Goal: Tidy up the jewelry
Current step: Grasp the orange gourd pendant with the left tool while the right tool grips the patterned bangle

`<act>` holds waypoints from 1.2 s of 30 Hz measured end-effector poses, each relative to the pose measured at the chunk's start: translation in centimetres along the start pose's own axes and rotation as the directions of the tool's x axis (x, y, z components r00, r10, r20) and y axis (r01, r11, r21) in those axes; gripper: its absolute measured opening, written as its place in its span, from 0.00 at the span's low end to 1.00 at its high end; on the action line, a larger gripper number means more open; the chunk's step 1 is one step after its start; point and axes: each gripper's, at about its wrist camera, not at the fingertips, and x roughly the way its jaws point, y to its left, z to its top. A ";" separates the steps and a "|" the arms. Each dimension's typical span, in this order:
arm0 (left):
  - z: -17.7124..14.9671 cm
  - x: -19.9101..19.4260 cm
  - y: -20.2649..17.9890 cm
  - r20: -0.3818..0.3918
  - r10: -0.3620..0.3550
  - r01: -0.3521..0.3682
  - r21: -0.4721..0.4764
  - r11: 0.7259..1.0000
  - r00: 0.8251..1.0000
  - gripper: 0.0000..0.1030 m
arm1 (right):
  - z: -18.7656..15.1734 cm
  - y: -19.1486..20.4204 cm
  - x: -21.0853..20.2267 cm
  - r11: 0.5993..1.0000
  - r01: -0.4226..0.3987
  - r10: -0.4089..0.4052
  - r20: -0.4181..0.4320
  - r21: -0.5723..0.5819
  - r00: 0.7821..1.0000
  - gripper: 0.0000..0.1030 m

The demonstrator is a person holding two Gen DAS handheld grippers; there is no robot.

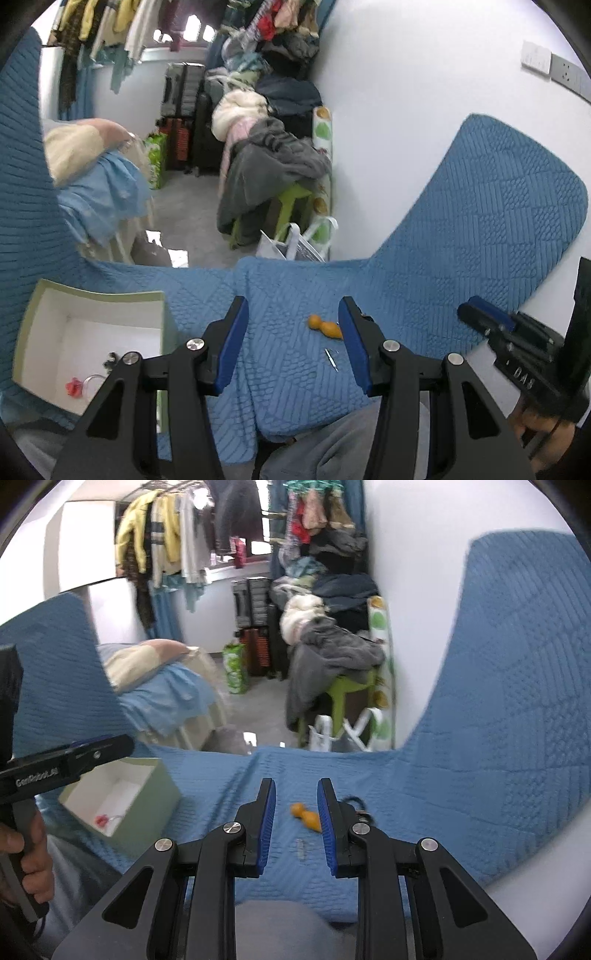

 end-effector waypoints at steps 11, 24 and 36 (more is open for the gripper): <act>-2.5 10.0 0.0 -0.230 -0.074 0.064 -0.054 0.996 0.970 0.50 | -3.1 -7.4 4.7 0.995 0.051 -0.042 -0.108 0.087 0.993 0.20; -4.0 20.2 -0.7 -0.358 -0.097 0.084 -0.052 0.995 0.929 0.50 | -6.7 -11.2 13.6 0.989 0.020 0.015 -0.237 0.145 0.971 0.20; -4.7 26.6 -1.3 -0.407 -0.114 0.105 -0.045 0.993 0.906 0.50 | -7.7 -13.1 20.8 0.986 -0.008 0.057 -0.296 0.167 0.953 0.20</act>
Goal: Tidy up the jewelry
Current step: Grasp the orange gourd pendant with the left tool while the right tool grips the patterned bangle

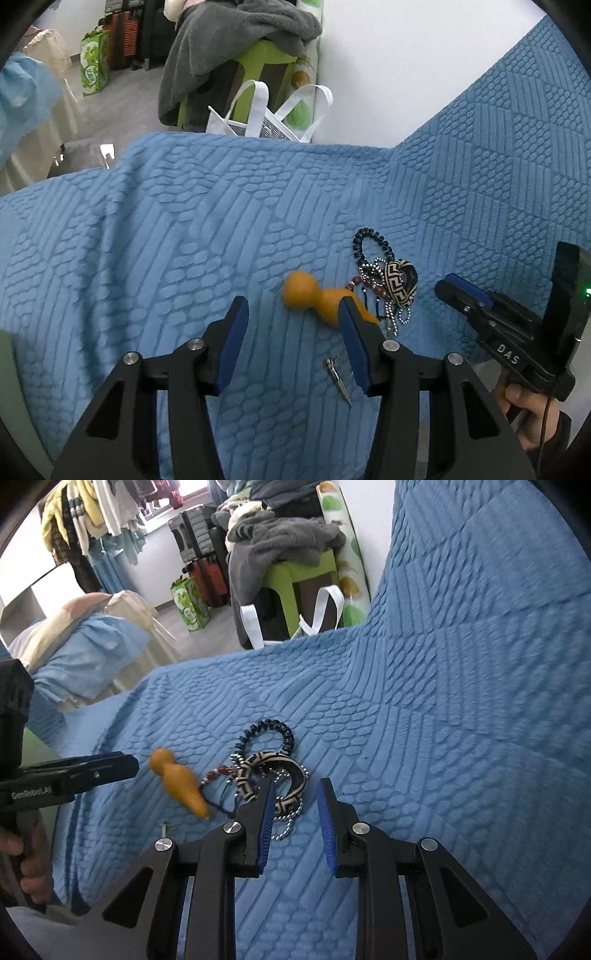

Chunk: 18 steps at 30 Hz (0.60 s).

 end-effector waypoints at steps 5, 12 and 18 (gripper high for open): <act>0.2 1.0 0.1 0.013 -0.020 0.020 -0.003 1.000 1.000 0.50 | 0.3 -0.2 2.2 1.000 -0.005 0.005 -0.024 -0.004 1.000 0.19; 0.6 2.2 0.1 0.005 -0.046 0.046 0.014 0.999 0.999 0.38 | 0.3 -0.2 4.2 1.000 -0.010 0.010 -0.043 0.010 0.999 0.09; 0.7 2.9 -0.6 0.002 -0.076 0.076 0.042 0.996 0.997 0.24 | 0.5 -0.4 3.3 1.000 0.014 -0.014 -0.021 0.027 1.000 0.05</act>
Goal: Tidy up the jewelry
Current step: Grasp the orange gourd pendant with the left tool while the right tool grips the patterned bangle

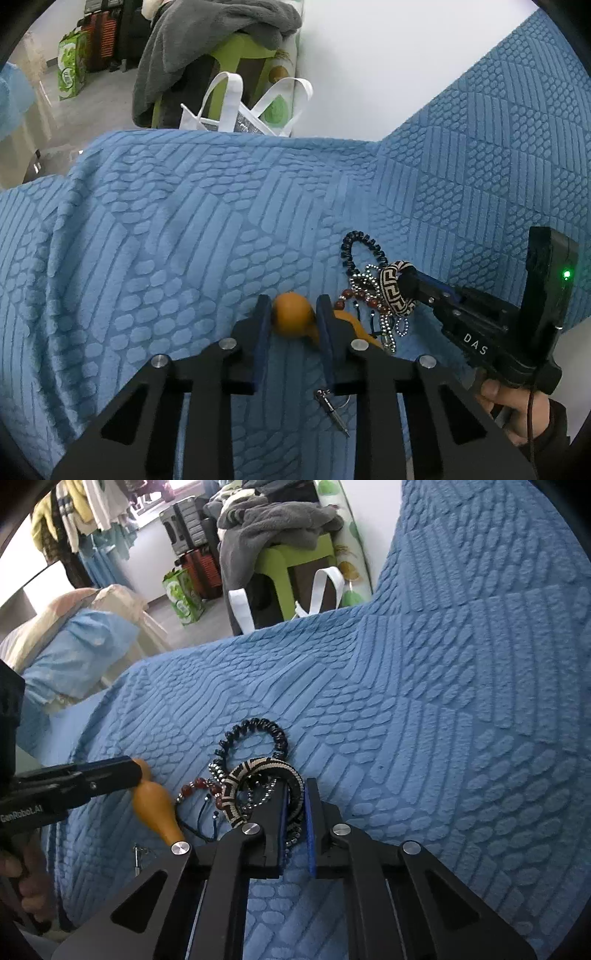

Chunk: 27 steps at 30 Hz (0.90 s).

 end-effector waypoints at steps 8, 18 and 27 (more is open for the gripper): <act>-0.3 -1.4 -0.8 0.008 0.012 -0.013 0.035 0.999 1.000 0.24 | 0.4 0.1 -2.5 1.000 0.020 -0.021 0.029 0.019 0.999 0.05; -1.4 -5.8 -1.0 0.053 0.052 -0.054 0.045 0.998 0.997 0.24 | 0.0 2.5 -6.2 1.000 0.020 -0.021 0.059 0.009 0.998 0.05; -3.9 -9.9 -0.6 0.085 0.087 -0.090 0.030 0.995 0.993 0.24 | -1.4 6.3 -9.0 1.000 -0.002 0.003 0.060 -0.018 0.998 0.05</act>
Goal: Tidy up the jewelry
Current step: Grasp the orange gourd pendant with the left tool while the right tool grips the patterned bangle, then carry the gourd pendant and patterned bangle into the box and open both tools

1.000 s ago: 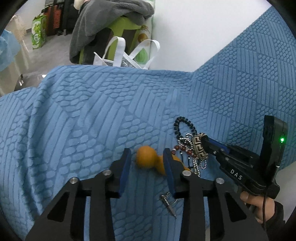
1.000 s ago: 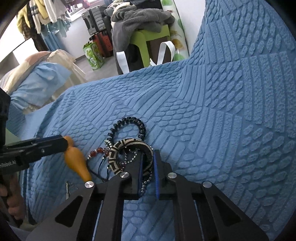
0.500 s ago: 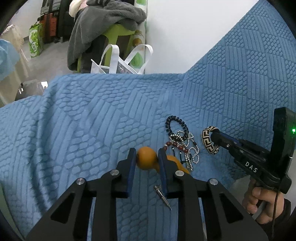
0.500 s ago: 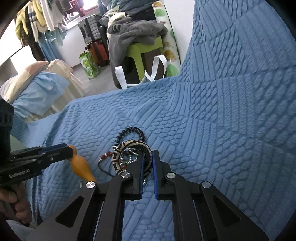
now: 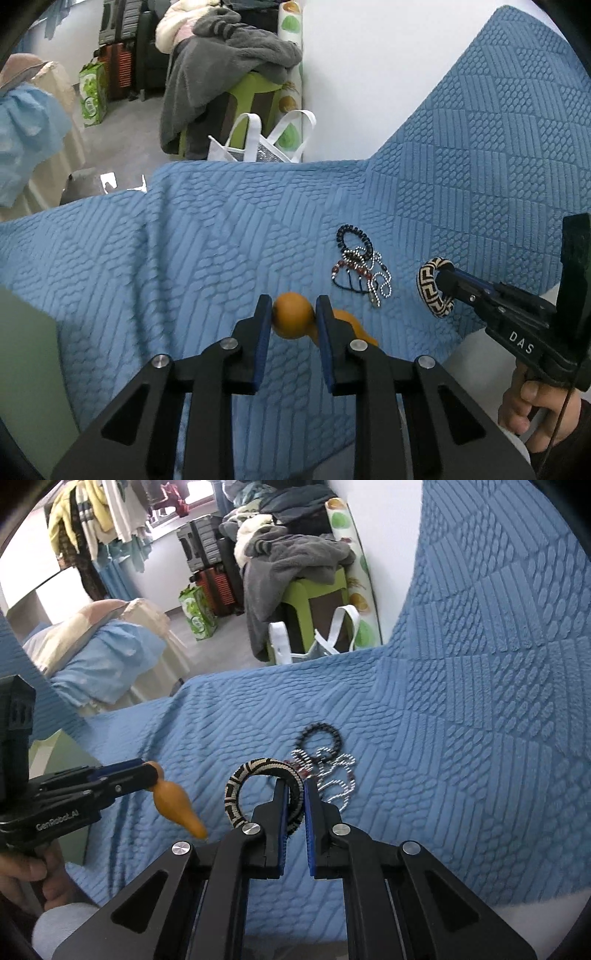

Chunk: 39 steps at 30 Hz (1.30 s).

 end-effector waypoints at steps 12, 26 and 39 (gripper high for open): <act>0.1 -7.6 1.2 0.068 0.050 -0.048 -0.030 0.998 0.996 0.24 | 1.0 5.4 -3.5 0.998 -0.028 0.030 0.043 -0.048 0.999 0.05; 1.5 -17.8 5.1 0.211 0.134 -0.121 -0.070 0.990 0.968 0.24 | 4.8 12.9 -7.3 0.986 -0.085 0.105 0.140 -0.140 0.985 0.05; -0.1 -24.4 10.4 0.294 0.199 -0.163 -0.141 0.976 0.935 0.24 | 6.2 21.9 -8.8 0.954 -0.184 0.224 0.154 -0.238 0.962 0.06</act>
